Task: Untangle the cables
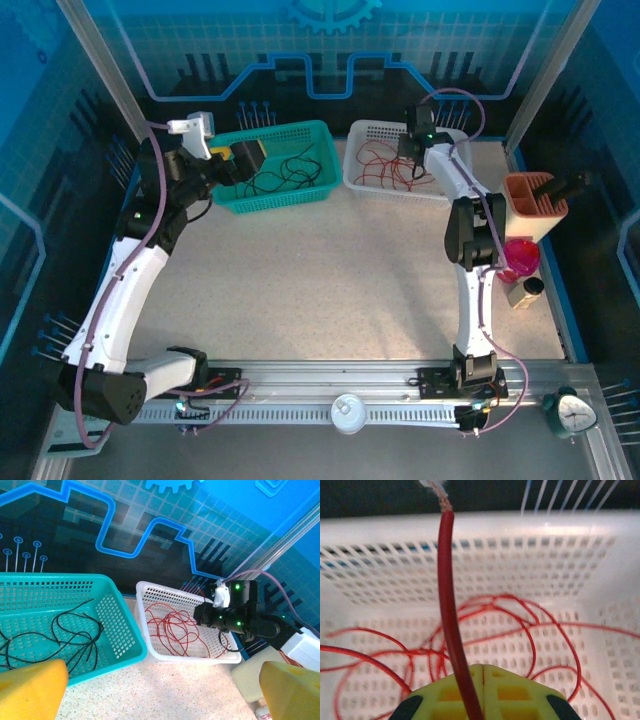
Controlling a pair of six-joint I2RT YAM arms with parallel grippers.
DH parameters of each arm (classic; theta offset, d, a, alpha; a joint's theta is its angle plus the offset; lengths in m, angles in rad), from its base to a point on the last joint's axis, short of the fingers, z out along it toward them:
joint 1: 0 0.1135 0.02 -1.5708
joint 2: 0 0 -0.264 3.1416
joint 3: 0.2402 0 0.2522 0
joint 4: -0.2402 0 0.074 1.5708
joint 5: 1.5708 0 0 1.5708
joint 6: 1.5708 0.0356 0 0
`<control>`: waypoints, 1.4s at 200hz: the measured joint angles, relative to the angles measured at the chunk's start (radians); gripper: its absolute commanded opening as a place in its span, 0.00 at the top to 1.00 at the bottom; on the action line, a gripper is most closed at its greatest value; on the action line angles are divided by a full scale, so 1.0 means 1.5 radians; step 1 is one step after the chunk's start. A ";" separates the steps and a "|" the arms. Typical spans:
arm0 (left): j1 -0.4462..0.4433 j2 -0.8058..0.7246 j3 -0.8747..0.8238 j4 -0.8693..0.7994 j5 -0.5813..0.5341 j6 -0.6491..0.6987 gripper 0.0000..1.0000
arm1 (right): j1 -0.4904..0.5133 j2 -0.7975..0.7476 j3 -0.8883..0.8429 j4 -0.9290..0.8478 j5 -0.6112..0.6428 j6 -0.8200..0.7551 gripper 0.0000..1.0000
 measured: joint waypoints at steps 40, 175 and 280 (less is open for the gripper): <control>-0.008 0.000 0.000 -0.001 -0.002 0.000 0.01 | -0.017 0.004 -0.007 -0.028 -0.034 0.023 0.49; -0.022 -0.021 0.000 -0.021 -0.017 0.000 0.01 | -0.035 -0.096 -0.045 -0.043 -0.035 0.031 0.00; 0.047 0.031 -0.049 0.015 -0.074 -0.048 0.01 | 0.020 -0.350 -0.240 0.079 -0.180 0.068 0.04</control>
